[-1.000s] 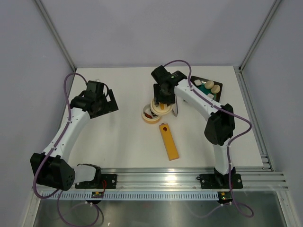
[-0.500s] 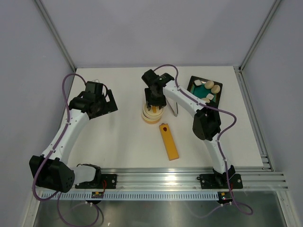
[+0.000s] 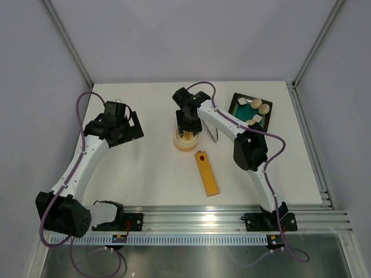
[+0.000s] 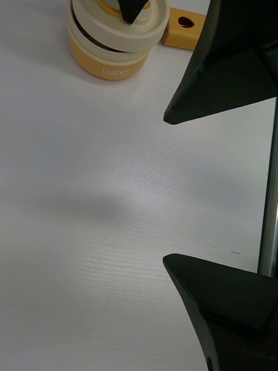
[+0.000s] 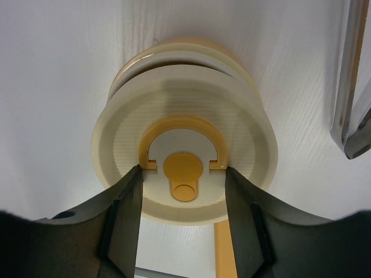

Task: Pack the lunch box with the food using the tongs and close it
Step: Close the box lid on the packing box.

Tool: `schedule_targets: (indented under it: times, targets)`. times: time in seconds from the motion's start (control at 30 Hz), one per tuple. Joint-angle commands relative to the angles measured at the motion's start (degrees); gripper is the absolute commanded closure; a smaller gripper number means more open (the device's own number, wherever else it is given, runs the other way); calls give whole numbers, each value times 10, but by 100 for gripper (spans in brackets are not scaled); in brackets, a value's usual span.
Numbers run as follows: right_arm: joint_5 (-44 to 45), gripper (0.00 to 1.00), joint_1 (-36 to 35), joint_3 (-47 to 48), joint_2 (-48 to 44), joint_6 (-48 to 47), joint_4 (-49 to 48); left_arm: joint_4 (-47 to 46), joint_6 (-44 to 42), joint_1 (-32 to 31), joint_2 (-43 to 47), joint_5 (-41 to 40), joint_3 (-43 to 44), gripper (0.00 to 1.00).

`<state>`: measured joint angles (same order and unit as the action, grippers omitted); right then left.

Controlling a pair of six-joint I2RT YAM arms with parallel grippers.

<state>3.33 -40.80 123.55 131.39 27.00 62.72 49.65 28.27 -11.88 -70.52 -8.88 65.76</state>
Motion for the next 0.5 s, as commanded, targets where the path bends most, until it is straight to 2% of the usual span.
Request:
schedule_targets:
  times: [0.0,0.47]
  targets:
    - [-7,63,-6,27,11,6,-14,-19,-5,4,21,5,-5,1]
    - [3,63,-9,54,40,8,-6,-23,-6,5,20,12,-9,1]
